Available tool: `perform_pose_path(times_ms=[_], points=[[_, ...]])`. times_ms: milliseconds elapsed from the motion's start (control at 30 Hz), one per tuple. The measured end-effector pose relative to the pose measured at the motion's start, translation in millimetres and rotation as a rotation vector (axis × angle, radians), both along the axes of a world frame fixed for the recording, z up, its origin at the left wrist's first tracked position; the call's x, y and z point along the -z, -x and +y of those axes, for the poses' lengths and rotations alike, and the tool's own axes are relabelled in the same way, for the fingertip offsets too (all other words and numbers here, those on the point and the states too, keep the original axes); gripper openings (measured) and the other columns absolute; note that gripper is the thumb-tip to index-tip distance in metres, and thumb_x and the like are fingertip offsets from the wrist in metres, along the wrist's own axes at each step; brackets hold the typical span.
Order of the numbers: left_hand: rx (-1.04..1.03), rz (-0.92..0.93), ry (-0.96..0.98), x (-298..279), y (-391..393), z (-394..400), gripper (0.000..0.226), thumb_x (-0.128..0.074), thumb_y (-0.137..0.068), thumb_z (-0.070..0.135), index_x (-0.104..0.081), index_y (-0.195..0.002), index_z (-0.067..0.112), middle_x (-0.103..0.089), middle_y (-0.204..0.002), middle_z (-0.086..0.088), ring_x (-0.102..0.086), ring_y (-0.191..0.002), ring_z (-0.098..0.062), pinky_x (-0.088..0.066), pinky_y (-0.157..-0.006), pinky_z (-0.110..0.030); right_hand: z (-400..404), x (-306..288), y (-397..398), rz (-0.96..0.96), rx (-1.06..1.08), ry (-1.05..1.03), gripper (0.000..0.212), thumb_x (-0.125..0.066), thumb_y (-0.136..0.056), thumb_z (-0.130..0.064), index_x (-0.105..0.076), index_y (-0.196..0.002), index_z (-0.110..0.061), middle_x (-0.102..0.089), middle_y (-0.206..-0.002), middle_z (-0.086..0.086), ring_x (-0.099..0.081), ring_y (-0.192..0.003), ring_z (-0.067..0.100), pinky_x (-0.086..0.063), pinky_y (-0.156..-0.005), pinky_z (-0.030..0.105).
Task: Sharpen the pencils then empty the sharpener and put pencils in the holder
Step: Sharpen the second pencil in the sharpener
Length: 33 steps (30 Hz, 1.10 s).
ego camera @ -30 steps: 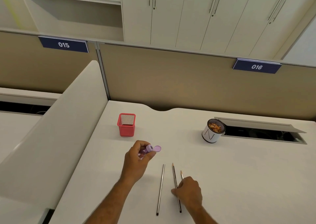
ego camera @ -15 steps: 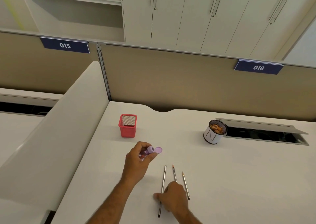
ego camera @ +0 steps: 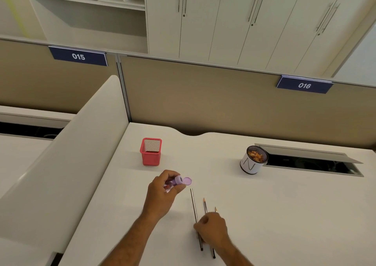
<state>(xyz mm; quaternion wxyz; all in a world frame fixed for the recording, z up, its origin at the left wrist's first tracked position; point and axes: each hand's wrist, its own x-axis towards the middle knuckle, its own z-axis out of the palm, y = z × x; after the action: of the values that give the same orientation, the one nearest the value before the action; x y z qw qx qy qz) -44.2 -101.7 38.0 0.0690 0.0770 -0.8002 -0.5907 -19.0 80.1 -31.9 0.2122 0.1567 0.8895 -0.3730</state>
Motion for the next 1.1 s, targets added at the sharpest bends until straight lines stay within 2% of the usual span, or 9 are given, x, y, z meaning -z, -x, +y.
perform_pose_path(times_ms=[67, 167, 300, 433, 533, 700, 933, 1033, 1100], points=[[0.013, 0.003, 0.009, -2.0, -0.1, -0.4, 0.026, -0.081, -0.075, 0.021, -0.066, -0.096, 0.028, -0.07, -0.094, 0.009, -0.063, -0.089, -0.011, -0.047, -0.069, -0.004, 7.3, -11.6, 4.3, 0.095, 0.095, 0.156, 0.01, -0.074, -0.07, -0.021, -0.066, -0.073, -0.017, -0.072, -0.062, 0.001, -0.068, -0.052, 0.014, -0.061, -0.066, 0.037], [0.045, 0.013, 0.003, -5.4, 0.1, -1.3, 0.029, -0.083, -0.072, 0.017, -0.069, -0.092, 0.033, -0.07, -0.093, 0.015, -0.062, -0.088, -0.004, -0.048, -0.074, -0.01, 24.3, -42.9, 12.0, 0.305, 0.147, 0.269, 0.014, -0.072, -0.08, -0.006, -0.069, -0.077, -0.019, -0.072, -0.063, -0.001, -0.064, -0.051, 0.013, -0.059, -0.06, 0.038], [0.064, 0.075, 0.01, -10.1, 1.4, -2.5, 0.034, -0.085, -0.068, 0.015, -0.073, -0.097, 0.03, -0.071, -0.094, 0.017, -0.063, -0.093, -0.008, -0.052, -0.08, -0.016, 51.7, -78.6, 17.8, 0.669, 0.044, 0.195, 0.019, -0.072, -0.082, -0.002, -0.071, -0.083, -0.021, -0.071, -0.076, -0.013, -0.065, -0.071, 0.006, -0.049, -0.065, 0.016], [0.072, 0.128, 0.04, -20.5, 2.7, -1.0, 0.033, -0.084, -0.07, 0.019, -0.073, -0.1, 0.029, -0.07, -0.095, 0.019, -0.063, -0.094, -0.008, -0.052, -0.08, -0.014, 72.0, -99.4, 18.5, 0.944, -0.165, 0.001, 0.014, -0.073, -0.083, -0.006, -0.072, -0.09, -0.018, -0.067, -0.081, -0.014, -0.061, -0.078, 0.007, -0.045, -0.069, 0.014], [0.073, 0.168, 0.031, -29.4, 3.2, 1.6, 0.029, -0.083, -0.071, 0.02, -0.074, -0.098, 0.027, -0.07, -0.099, 0.016, -0.062, -0.095, -0.007, -0.052, -0.079, -0.013, 81.9, -105.2, 19.2, 1.01, -0.232, -0.083, 0.015, -0.074, -0.082, -0.008, -0.072, -0.092, -0.018, -0.067, -0.083, -0.012, -0.057, -0.081, 0.005, -0.041, -0.073, 0.008], [0.106, 0.219, 0.064, -35.4, 3.9, 4.5, 0.032, -0.081, -0.072, 0.023, -0.073, -0.102, 0.026, -0.07, -0.102, 0.015, -0.063, -0.098, -0.009, -0.056, -0.082, -0.023, 84.1, -114.1, 20.9, 1.085, -0.326, -0.104, 0.018, -0.076, -0.08, -0.005, -0.073, -0.094, -0.015, -0.069, -0.086, -0.008, -0.063, -0.082, 0.013, -0.054, -0.071, 0.031], [0.154, 0.249, 0.09, -40.9, 2.9, 1.4, 0.033, -0.081, -0.073, 0.025, -0.07, -0.101, 0.036, -0.069, -0.1, 0.022, -0.062, -0.098, -0.009, -0.056, -0.082, -0.022, 87.6, -133.3, 24.9, 1.163, -0.433, -0.19, 0.009, -0.069, -0.086, -0.018, -0.074, -0.093, -0.016, -0.07, -0.084, -0.006, -0.062, -0.076, 0.016, -0.055, -0.065, 0.036], [0.196, 0.234, 0.071, -49.8, 1.1, 1.1, 0.028, -0.077, -0.069, 0.042, -0.067, -0.094, 0.046, -0.069, -0.098, 0.026, -0.062, -0.096, -0.007, -0.054, -0.078, -0.016, 93.3, -139.2, 28.3, 1.2, -0.531, -0.281, 0.015, -0.069, -0.083, -0.022, -0.075, -0.094, -0.017, -0.071, -0.082, -0.006, -0.059, -0.071, 0.017, -0.051, -0.059, 0.038], [0.225, 0.205, 0.047, -53.2, 1.2, 1.1, 0.03, -0.074, -0.064, 0.05, -0.068, -0.093, 0.044, -0.07, -0.096, 0.024, -0.062, -0.095, -0.007, -0.053, -0.077, -0.014, 97.0, -142.5, 31.4, 1.227, -0.569, -0.291, 0.015, -0.069, -0.083, -0.023, -0.076, -0.096, -0.017, -0.071, -0.082, -0.005, -0.059, -0.07, 0.018, -0.049, -0.057, 0.038]])
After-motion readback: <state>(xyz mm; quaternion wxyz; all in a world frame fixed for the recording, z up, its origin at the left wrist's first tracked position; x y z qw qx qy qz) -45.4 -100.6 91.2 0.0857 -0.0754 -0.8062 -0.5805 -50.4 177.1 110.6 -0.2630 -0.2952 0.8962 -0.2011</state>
